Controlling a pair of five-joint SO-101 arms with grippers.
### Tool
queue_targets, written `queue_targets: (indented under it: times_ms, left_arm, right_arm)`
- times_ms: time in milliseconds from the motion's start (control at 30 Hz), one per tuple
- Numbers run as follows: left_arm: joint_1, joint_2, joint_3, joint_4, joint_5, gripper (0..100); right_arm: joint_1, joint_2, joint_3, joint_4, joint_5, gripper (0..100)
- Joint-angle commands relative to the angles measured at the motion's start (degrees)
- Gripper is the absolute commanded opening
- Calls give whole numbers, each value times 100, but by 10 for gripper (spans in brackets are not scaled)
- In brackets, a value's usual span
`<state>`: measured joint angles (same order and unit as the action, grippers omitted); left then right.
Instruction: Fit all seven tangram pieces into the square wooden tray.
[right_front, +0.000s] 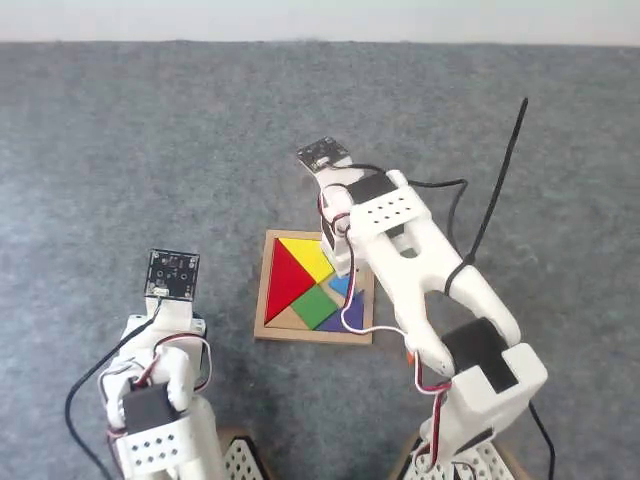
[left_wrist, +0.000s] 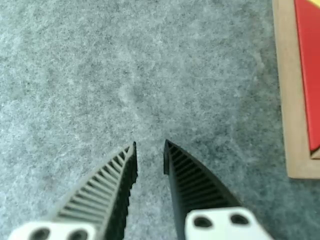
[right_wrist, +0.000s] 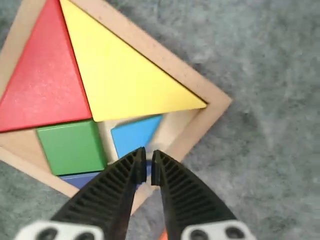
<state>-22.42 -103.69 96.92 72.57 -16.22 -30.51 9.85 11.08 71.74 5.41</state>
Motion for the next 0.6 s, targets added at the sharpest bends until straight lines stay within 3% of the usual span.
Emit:
queue_targets:
  times_ms: [0,567]
  left_arm:
    - [18,-62,-48,35,44,87]
    - [18,-62,-48,35,44,87]
  right_arm:
    - [-48,-66,149,-286,79,11]
    - [-532,356,369,-462,79,9]
